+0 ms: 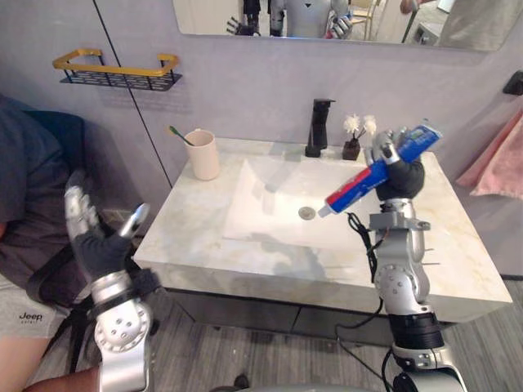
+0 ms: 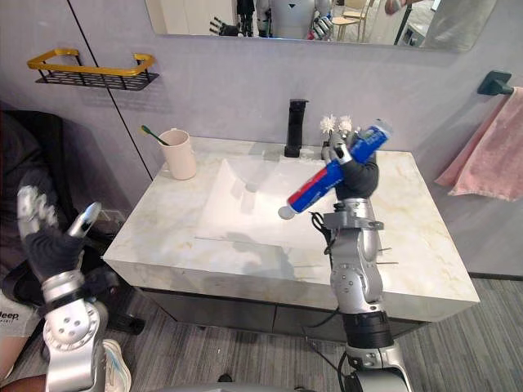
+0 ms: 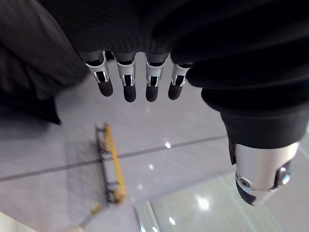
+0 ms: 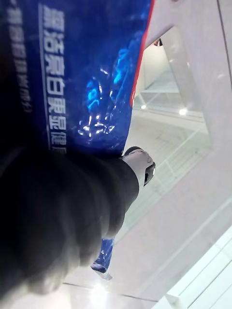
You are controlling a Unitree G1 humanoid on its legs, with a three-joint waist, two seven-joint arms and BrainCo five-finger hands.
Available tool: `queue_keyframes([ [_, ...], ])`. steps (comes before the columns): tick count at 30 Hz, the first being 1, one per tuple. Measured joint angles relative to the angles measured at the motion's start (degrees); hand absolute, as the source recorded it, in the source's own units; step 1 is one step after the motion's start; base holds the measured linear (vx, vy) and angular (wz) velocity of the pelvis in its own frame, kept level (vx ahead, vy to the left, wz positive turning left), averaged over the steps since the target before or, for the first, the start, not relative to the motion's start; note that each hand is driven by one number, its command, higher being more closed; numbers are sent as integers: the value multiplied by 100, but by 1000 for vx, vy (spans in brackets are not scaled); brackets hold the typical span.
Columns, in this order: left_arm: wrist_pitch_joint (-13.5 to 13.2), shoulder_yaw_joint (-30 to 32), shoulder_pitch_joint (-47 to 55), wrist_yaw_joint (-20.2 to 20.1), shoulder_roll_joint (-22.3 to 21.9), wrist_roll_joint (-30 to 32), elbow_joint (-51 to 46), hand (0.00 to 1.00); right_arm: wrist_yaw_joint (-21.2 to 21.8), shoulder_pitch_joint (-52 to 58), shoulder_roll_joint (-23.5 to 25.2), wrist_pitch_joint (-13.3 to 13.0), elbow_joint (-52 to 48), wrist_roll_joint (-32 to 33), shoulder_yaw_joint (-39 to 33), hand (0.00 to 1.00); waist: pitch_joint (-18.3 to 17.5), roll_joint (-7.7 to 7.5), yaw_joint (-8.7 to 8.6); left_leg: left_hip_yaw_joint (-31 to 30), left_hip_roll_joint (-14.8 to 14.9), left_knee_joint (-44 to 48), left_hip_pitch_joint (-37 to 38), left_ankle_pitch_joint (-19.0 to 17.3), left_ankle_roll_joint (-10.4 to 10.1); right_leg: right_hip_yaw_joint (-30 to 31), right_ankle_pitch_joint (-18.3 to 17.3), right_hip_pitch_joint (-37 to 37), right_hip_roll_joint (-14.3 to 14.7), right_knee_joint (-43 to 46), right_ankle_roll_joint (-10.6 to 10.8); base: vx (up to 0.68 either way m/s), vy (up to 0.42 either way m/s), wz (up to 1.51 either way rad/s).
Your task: Organize washtable
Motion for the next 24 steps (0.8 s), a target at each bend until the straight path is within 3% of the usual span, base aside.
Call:
queue_keyframes([
  [4,186,226,353,-80,-200,-478,1422,0,-9,84,19,-31,0,-24,-289,100,-57,-83,16,-41,0,0,-110,0,-4,-107,-25,-60,-14,8,0,-8,-18,13],
  [8,378,134,526,-551,-263,-420,2458,0,-9,85,21,-49,0,-212,-481,100,-81,-126,41,-167,-29,0,-187,-5,-12,-248,-58,-71,-52,15,-3,-2,-14,17],
  [10,447,27,548,-798,-274,-346,3000,0,-9,85,20,-68,0,-306,-523,100,-87,-138,151,-189,-39,0,-232,-17,-30,-265,-63,-108,-62,17,-5,-12,-7,6],
  [14,476,-355,571,-1035,-245,-180,3720,0,-76,15,-70,-101,23,-596,-501,100,-95,-172,172,-367,-64,2,-393,36,-24,-430,-56,-179,-76,20,19,-3,-17,22],
  [19,554,-1177,573,-1372,-96,165,4266,0,-311,-1340,-723,-110,1049,-1141,-381,100,-82,-196,328,-485,-36,8,-555,91,-12,-484,-30,-276,-63,17,13,-3,-9,5],
  [24,542,-1421,479,-1419,161,256,4413,0,-677,-2816,-1297,-165,1833,-1510,-169,100,36,-228,641,-722,6,33,-670,157,-61,-700,-31,-269,9,-17,8,-6,-40,21],
])
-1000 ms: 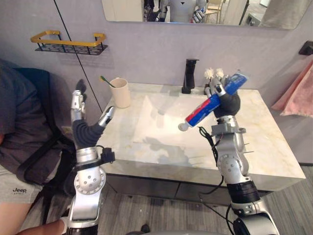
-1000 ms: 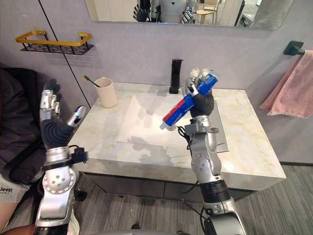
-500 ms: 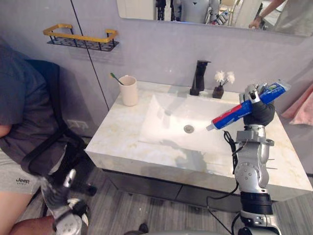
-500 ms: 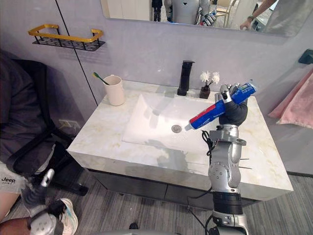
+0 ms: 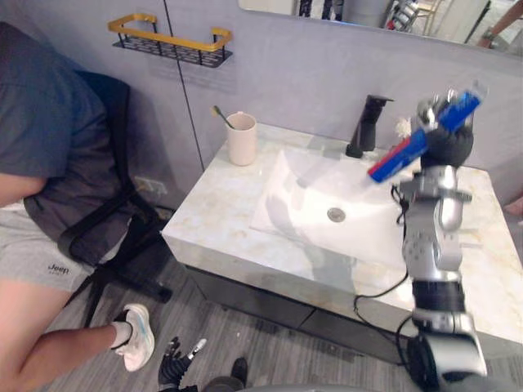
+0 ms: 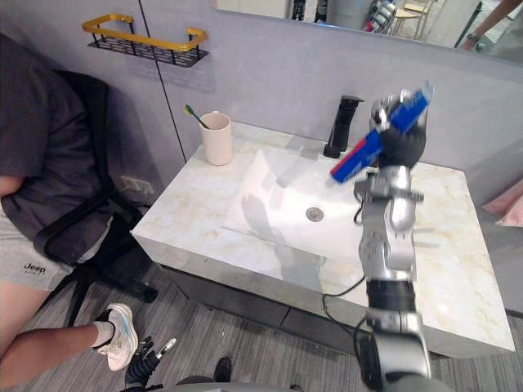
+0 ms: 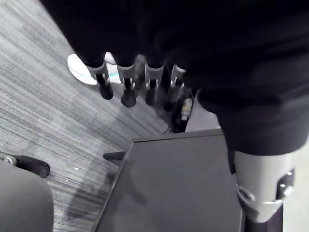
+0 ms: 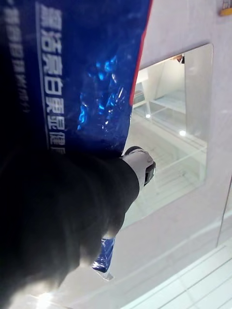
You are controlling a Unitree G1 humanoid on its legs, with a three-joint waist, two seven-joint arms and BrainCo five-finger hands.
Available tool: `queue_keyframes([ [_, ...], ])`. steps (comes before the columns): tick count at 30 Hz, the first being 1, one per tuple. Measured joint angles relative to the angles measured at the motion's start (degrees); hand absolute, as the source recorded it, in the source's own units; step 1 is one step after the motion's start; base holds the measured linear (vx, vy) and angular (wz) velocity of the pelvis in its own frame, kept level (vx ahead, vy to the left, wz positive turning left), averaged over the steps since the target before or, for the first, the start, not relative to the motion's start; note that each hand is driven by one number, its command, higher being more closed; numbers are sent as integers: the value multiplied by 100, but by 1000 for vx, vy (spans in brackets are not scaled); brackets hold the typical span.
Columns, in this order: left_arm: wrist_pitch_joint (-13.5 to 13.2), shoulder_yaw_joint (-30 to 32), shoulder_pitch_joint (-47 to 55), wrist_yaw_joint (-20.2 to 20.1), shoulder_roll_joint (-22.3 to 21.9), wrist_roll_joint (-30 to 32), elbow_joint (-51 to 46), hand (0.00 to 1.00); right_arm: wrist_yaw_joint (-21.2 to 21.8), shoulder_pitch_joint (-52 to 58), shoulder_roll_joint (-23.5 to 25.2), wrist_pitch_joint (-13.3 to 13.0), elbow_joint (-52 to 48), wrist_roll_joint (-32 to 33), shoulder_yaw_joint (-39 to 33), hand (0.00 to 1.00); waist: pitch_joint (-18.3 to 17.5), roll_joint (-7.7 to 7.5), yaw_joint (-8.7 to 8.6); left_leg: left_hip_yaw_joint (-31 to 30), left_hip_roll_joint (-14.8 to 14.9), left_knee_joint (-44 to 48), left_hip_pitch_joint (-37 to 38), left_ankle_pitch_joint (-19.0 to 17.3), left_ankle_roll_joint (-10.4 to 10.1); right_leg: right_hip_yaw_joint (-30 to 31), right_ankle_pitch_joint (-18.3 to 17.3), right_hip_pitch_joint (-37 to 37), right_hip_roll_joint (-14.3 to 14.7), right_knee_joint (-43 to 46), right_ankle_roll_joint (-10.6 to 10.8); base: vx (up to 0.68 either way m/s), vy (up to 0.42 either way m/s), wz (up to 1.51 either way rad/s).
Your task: Organize washtable
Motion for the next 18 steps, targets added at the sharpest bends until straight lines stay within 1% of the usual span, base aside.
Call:
queue_keyframes([
  [1,-1,-5,-12,1,17,3,6,0,-68,-167,-37,-6,80,-74,5,100,19,-3,8,-58,-1,0,-44,14,-6,-46,0,-9,4,-7,-1,-37,-38,38],
  [2,-2,-32,-88,-3,68,3,86,0,-224,-596,-161,-43,331,-159,57,100,81,-9,85,-123,2,0,-131,34,-33,-155,5,-39,18,-32,-8,-35,-23,31],
  [4,-3,-37,-109,0,98,3,144,0,-364,-1089,-285,-47,638,-321,187,100,129,-15,182,-211,0,2,-243,64,-40,-220,11,-101,29,-48,-15,-21,-16,24],
  [5,-4,-37,-112,-1,105,2,149,0,-413,-1235,-303,-46,697,-339,217,100,172,-17,201,-220,0,3,-260,83,-30,-258,11,-99,30,-54,-15,-9,-13,25],
  [7,-5,-81,-142,11,145,2,154,0,-662,-1786,-306,-77,922,-563,218,100,301,-28,353,-323,-10,6,-388,123,-30,-368,11,-168,35,-66,-15,-11,-10,25],
  [8,-5,-95,-163,11,160,3,155,0,-728,-1933,-312,-82,1008,-614,218,100,332,-27,393,-357,-12,7,-429,137,-32,-396,11,-197,38,-67,-15,-8,-10,27],
  [10,-7,-159,-285,15,174,2,168,0,-1047,-2352,-365,-96,1326,-853,218,100,413,-25,507,-512,-38,10,-588,212,-40,-571,11,-270,42,-78,-15,3,-10,35],
  [12,-23,-239,-351,20,223,2,168,0,-1239,-2573,-375,-93,1438,-1044,218,100,511,-27,612,-587,-50,12,-675,243,-46,-676,10,-297,50,-104,-14,7,-13,35],
  [15,-106,-320,-461,22,271,3,232,0,-1563,-3009,-489,-88,1751,-1390,290,100,682,-5,633,-845,-83,12,-838,299,-71,-938,10,-305,74,-174,-14,-3,-16,40],
  [18,-125,-437,-579,34,332,3,383,0,-1714,-3186,-573,-73,1897,-1578,457,100,781,5,766,-881,-83,12,-898,304,-78,-990,6,-329,92,-201,-15,-1,-7,14],
])
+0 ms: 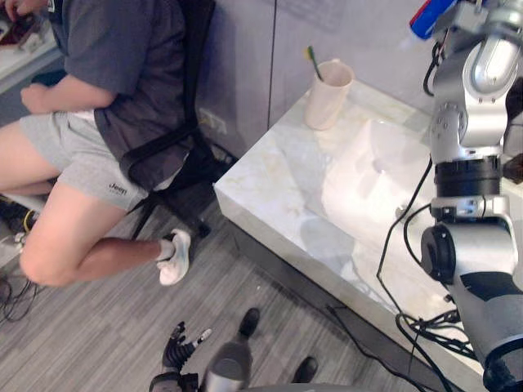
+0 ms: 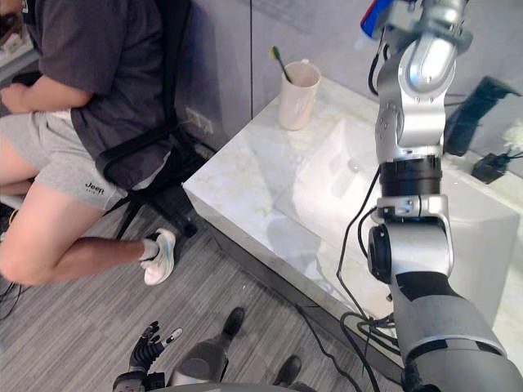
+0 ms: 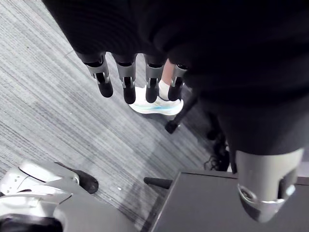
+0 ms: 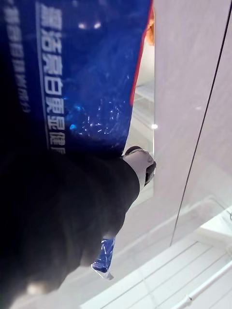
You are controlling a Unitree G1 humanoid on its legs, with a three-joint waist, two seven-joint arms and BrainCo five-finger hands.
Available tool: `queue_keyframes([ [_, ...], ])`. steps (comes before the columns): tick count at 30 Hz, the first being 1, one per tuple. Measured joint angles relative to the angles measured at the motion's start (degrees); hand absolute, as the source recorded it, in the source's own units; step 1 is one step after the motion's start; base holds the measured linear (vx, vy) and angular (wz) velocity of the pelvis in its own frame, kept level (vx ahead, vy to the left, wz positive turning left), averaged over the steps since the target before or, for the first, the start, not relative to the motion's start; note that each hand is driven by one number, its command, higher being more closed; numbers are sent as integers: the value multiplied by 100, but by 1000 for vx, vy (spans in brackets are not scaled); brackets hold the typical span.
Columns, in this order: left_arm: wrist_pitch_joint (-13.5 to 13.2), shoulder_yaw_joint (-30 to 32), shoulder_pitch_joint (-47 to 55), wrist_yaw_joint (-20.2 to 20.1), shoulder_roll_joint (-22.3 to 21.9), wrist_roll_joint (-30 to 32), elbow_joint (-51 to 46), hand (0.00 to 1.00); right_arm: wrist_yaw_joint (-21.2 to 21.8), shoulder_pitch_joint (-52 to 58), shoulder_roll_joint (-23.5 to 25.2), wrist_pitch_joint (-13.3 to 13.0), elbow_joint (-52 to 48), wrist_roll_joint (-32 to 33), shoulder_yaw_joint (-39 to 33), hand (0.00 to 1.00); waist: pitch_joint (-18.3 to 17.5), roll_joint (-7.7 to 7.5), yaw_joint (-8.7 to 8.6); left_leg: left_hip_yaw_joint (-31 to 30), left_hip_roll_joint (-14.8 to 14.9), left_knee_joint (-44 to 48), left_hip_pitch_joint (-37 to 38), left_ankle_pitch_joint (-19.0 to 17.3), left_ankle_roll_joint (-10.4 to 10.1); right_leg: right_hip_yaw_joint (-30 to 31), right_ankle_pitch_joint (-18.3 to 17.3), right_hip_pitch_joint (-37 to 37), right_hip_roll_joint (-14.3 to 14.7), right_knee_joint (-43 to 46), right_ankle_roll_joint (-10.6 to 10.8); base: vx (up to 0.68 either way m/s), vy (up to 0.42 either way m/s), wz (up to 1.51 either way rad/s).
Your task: Organize washtable
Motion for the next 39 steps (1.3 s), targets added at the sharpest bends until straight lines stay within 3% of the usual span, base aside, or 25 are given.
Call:
queue_keyframes([
  [8,-18,-132,-82,29,68,-2,10,0,-120,-514,-136,119,590,-325,450,100,279,71,29,-118,13,2,-240,30,-42,-119,-5,-184,34,-14,-4,-2,0,6],
  [15,-104,-351,-219,132,157,-8,24,0,-222,-567,-301,334,886,-539,668,100,442,121,164,-156,19,4,-356,31,-43,-144,-21,-292,42,-14,-7,4,9,2],
  [24,-124,-456,-291,145,178,-9,144,0,-232,-888,-344,313,885,-553,822,100,611,219,187,-252,15,4,-456,42,-57,-242,-45,-365,52,-14,-2,3,12,4],
  [27,-123,-496,-399,142,170,-9,196,0,-231,-883,-342,330,887,-547,874,100,676,273,277,-266,17,4,-459,43,-58,-253,-50,-365,57,-13,-5,0,8,1],
  [39,-128,-554,-399,147,195,-8,207,0,-231,-880,-297,333,888,-537,1011,100,682,273,296,-358,-5,5,-452,52,-71,-373,-127,-341,35,63,17,-4,31,4],
])
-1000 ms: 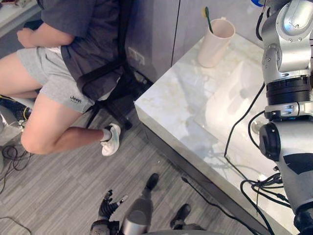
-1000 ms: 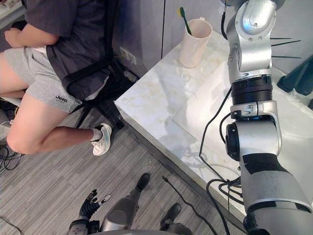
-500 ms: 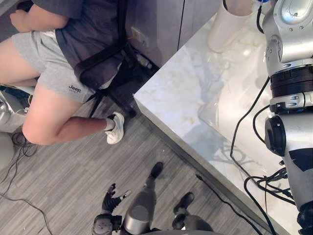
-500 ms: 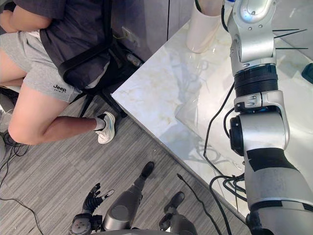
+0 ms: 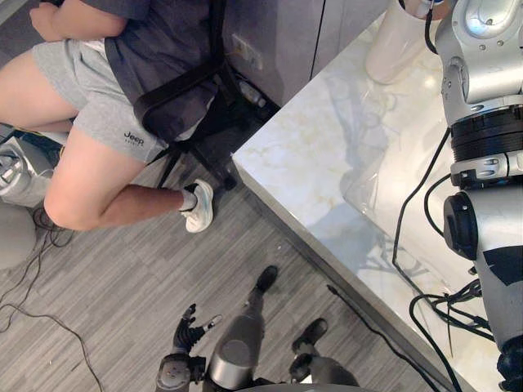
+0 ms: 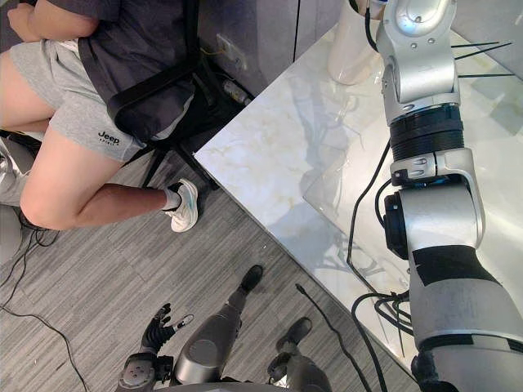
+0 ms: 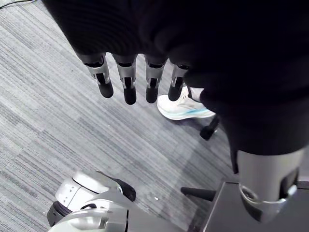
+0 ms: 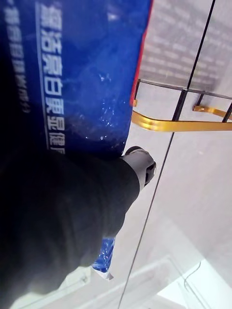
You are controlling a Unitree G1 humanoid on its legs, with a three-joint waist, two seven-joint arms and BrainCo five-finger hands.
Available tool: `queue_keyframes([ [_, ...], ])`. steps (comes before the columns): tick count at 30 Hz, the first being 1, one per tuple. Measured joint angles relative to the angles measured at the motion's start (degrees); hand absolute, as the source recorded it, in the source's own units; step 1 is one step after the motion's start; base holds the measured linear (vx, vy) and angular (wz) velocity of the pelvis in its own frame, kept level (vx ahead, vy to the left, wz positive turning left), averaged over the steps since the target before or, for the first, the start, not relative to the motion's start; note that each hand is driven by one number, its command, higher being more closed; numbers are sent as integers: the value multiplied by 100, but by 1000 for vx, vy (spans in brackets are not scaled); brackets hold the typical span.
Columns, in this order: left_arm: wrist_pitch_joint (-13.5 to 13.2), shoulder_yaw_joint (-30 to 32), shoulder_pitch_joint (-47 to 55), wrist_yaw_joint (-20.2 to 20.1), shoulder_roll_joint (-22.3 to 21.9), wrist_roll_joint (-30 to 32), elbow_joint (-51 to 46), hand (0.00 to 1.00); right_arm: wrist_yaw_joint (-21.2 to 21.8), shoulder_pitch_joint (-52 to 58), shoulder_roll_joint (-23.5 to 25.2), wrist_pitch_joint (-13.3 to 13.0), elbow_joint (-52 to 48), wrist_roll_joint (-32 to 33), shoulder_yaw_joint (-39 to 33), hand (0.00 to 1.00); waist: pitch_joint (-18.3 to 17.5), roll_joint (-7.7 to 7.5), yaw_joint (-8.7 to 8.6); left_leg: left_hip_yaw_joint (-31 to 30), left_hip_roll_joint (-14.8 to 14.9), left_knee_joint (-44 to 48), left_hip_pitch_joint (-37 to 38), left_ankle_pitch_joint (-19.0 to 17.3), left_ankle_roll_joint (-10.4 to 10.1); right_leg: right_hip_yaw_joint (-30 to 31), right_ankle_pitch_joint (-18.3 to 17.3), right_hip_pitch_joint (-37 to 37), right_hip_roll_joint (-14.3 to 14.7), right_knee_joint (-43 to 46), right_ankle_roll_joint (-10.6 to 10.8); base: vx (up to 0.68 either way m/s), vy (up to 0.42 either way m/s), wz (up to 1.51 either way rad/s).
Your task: Organize washtable
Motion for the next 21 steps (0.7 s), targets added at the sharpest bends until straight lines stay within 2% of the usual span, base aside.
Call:
queue_keyframes([
  [13,1,-43,0,21,27,-1,10,0,28,189,58,23,352,3,105,100,4,-7,1,-143,-3,0,-37,18,-25,-138,-75,-13,7,89,-5,-5,15,5],
  [14,1,-45,1,29,28,-1,10,0,27,192,59,42,394,3,105,0,5,-9,1,-150,-4,0,-37,18,-25,-147,-75,-11,8,89,-5,-7,23,6],
  [21,3,-58,0,117,51,-4,8,0,8,342,61,154,412,-67,94,0,25,-46,-15,-163,-10,0,-60,27,-26,-166,-75,-27,5,88,-5,-4,13,1],
])
